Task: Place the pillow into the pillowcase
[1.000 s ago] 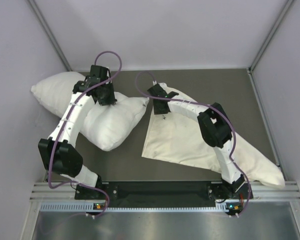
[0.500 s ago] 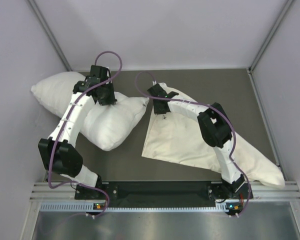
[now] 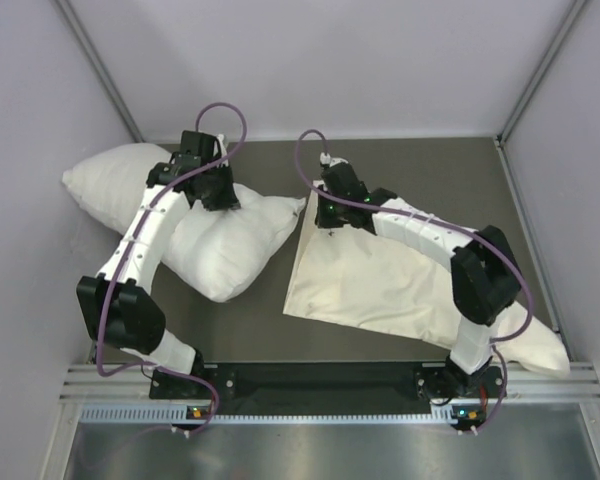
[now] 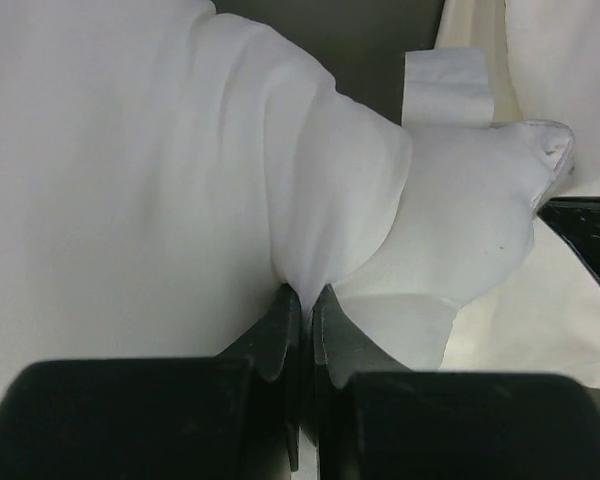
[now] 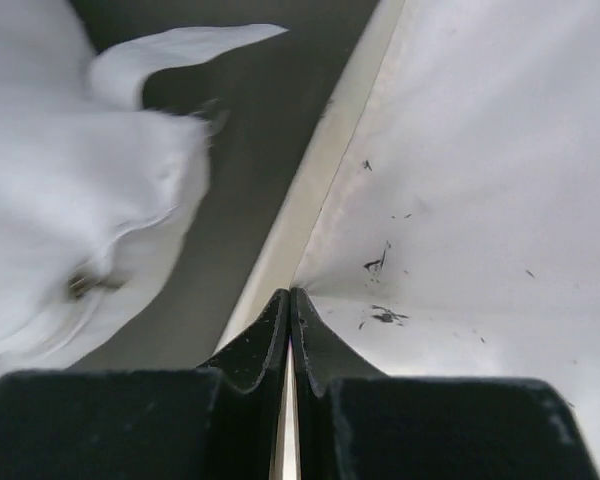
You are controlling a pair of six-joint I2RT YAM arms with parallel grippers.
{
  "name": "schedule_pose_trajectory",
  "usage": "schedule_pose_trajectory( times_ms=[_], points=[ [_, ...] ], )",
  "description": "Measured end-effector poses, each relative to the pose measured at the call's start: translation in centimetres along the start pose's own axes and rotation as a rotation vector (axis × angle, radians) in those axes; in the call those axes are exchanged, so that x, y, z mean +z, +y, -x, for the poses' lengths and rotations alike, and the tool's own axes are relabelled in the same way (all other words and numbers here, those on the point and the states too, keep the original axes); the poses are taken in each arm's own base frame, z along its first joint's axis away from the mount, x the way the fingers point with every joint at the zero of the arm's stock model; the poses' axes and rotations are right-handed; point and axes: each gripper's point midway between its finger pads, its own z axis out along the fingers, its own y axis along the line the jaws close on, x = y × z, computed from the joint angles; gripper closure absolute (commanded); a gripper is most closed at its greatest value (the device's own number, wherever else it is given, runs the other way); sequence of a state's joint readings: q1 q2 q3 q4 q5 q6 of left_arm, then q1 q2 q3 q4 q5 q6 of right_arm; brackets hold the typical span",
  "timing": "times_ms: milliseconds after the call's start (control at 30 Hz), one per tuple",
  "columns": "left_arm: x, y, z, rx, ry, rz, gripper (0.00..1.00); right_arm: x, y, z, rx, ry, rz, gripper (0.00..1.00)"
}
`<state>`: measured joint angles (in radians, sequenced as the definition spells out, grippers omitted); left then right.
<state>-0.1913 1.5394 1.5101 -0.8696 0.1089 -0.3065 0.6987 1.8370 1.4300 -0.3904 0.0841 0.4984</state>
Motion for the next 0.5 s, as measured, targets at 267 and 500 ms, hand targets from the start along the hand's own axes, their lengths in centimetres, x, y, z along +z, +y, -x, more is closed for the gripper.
schedule_pose_trajectory(
  times_ms=[267, 500],
  points=[
    [2.5, -3.4, -1.8, 0.115, 0.060, -0.032, 1.00, -2.8, 1.0, 0.9, 0.028, -0.031, 0.156, 1.00],
    [4.1, -5.3, -1.8, 0.205, 0.039, 0.014, 1.00, -2.7, 1.1, -0.1, 0.023, 0.007, 0.189, 1.00]
  ],
)
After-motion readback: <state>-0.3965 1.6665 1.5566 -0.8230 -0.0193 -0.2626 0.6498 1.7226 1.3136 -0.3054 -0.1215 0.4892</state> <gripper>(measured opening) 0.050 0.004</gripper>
